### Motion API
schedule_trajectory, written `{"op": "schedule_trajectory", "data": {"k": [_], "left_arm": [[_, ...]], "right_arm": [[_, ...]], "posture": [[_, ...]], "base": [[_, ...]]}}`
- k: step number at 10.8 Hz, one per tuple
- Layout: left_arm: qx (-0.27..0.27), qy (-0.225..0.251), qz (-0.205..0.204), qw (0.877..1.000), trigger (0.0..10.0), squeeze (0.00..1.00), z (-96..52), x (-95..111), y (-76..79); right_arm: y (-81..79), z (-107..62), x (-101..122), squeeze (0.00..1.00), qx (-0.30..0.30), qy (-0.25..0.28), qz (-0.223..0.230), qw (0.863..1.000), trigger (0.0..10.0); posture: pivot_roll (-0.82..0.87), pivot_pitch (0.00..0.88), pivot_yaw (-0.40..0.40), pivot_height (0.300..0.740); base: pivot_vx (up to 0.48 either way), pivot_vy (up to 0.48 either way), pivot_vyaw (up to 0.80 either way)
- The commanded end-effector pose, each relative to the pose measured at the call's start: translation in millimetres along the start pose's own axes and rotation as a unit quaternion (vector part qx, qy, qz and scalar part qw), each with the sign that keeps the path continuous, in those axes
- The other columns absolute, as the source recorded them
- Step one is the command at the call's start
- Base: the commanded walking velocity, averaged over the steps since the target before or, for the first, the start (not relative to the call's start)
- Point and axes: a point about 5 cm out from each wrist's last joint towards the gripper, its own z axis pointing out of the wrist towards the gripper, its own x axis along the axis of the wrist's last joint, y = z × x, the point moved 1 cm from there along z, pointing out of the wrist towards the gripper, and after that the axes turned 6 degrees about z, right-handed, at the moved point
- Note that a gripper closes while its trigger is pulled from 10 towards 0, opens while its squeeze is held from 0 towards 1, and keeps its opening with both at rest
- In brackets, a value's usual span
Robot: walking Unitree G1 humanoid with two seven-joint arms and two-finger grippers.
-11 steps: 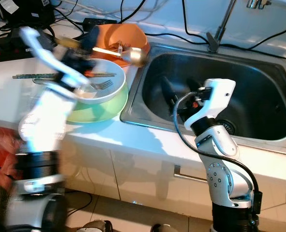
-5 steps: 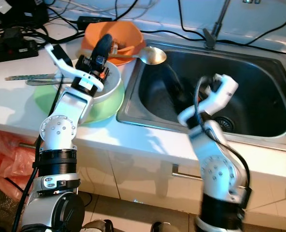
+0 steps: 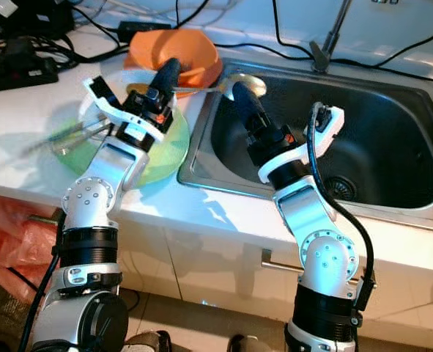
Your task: Kitchen organization
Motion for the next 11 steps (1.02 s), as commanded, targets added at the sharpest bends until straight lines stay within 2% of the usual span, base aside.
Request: {"op": "schedule_trajectory", "data": {"k": [1, 7, 8, 9, 10, 11], "left_arm": [[-0.012, -0.023, -0.081, 0.996, 0.0, 0.0, 5.0, -44.9, 7.5], [-0.007, -0.032, -0.068, 0.997, 0.0, 0.0, 2.9, -39.1, 6.7], [-0.004, -0.035, -0.067, 0.997, 0.0, 0.0, 2.4, -39.2, 6.2], [-0.003, -0.038, -0.067, 0.997, 0.0, 0.0, 1.6, -39.3, 5.6], [-0.002, -0.042, -0.068, 0.997, 0.0, 0.0, 0.7, -39.8, 5.5], [-0.002, -0.046, -0.069, 0.997, 0.0, 0.0, 0.0, -40.4, 5.1]], "right_arm": [[-2.9, 2.5, 0.2, 0.0, 0.003, -0.005, 0.004, 1.0, 10.0], [0.5, -2.3, 1.2, 0.0, -0.01, -0.003, -0.005, 1.0, 10.0], [1.3, -1.3, 3.6, 0.0, -0.013, 0.003, -0.009, 1.0, 3.6], [1.4, -0.3, 4.6, 0.0, -0.015, 0.006, -0.012, 1.0, 0.0], [1.6, 0.5, 5.2, 0.0, -0.016, 0.009, -0.015, 1.0, 0.3], [2.5, 1.1, 6.6, 0.0, -0.019, 0.014, -0.017, 1.0, 0.0]], "posture": [[0.03, 0.137, -0.053, 0.74], [0.03, 0.144, -0.051, 0.74], [0.03, 0.144, -0.053, 0.74], [0.03, 0.144, -0.053, 0.74], [0.03, 0.143, -0.053, 0.74], [0.03, 0.142, -0.052, 0.74]], "base": [[0.0, 0.0, 0.0], [0.0, 0.0, 0.0], [0.0, 0.0, 0.0], [0.0, 0.0, 0.0], [0.0, 0.0, 0.0], [0.0, 0.0, 0.0]]}}
